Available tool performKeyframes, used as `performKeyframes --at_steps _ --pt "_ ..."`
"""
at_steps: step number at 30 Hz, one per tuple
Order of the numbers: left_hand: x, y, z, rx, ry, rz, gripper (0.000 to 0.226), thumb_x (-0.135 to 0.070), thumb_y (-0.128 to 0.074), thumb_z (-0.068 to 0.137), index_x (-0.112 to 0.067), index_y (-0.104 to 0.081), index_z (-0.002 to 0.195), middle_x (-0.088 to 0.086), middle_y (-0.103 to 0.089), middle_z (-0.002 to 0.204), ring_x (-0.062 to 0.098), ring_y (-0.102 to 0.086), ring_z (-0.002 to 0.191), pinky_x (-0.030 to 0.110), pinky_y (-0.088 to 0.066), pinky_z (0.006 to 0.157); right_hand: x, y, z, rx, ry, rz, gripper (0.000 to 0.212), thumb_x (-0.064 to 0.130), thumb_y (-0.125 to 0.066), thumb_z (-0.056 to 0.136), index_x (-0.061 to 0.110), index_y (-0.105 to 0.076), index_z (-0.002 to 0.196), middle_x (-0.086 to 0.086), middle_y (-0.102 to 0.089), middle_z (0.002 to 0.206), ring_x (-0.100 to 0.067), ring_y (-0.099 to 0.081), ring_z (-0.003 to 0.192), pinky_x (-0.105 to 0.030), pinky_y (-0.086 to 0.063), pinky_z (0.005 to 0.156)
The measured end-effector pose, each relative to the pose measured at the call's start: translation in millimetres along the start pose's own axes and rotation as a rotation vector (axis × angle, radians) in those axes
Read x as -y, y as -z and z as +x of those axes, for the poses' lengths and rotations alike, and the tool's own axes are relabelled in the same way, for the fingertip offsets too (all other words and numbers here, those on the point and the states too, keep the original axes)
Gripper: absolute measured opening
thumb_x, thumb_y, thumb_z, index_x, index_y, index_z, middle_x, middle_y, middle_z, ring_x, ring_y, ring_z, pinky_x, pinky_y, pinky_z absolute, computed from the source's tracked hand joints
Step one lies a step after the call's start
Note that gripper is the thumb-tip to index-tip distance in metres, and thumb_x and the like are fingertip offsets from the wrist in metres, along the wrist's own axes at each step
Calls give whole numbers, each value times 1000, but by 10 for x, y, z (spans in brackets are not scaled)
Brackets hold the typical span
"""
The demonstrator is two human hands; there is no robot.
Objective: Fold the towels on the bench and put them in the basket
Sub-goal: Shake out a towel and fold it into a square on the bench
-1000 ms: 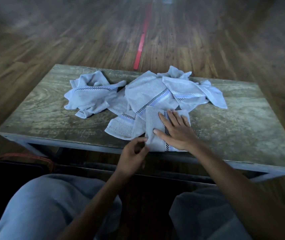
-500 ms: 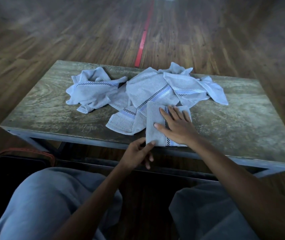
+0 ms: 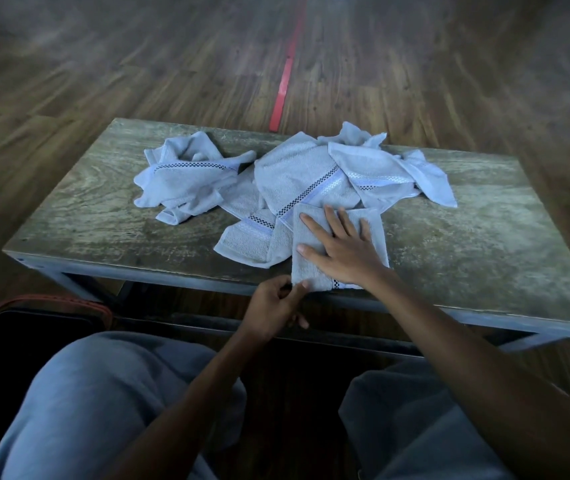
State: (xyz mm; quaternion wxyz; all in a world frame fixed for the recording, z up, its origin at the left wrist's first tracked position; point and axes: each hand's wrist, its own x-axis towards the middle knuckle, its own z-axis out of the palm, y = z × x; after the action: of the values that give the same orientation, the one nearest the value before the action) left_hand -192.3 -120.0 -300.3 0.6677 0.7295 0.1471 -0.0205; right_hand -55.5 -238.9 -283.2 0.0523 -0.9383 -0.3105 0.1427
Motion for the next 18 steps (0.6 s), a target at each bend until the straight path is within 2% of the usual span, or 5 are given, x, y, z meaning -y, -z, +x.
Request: performKeyframes --at_steps 6,10,13,16,18 --pt "7 81 -24 -11 -56 -27 22 -21 -62 89 -5 -61 106 11 -62 61 26 -64 56 21 -47 53 -201 173 -134 -22 26 -27 70 75 -7 82 47 7 146 -1 9 160 -17 12 146 -48 6 117" --pt "45 45 -42 86 21 -47 22 -22 -61 90 -10 -60 108 8 -61 58 27 -66 57 23 -46 48 -264 86 -220 35 35 -87 73 72 -10 85 41 13 147 -3 17 158 -16 17 145 -44 9 117" --pt "47 58 -24 92 38 -18 20 -21 -62 89 -5 -59 101 7 -60 56 31 -68 61 25 -46 49 -295 -2 -176 -30 6 -95 71 71 -6 86 41 14 146 -3 17 158 -15 17 145 -44 8 118" --pt "-36 90 -29 91 20 48 23 -22 -64 88 -2 -60 98 12 -64 64 30 -68 64 29 -50 56 -304 -21 -143 -87 24 -6 69 69 -15 89 39 0 149 -1 5 160 -15 7 147 -44 3 119" --pt "-86 90 -37 -25 -3 123 26 -27 -68 85 -6 -61 97 11 -68 73 23 -67 64 25 -51 57 -346 47 -159 -201 40 286 66 63 -28 92 29 -24 148 -3 -23 156 -17 -16 145 -41 -13 118"
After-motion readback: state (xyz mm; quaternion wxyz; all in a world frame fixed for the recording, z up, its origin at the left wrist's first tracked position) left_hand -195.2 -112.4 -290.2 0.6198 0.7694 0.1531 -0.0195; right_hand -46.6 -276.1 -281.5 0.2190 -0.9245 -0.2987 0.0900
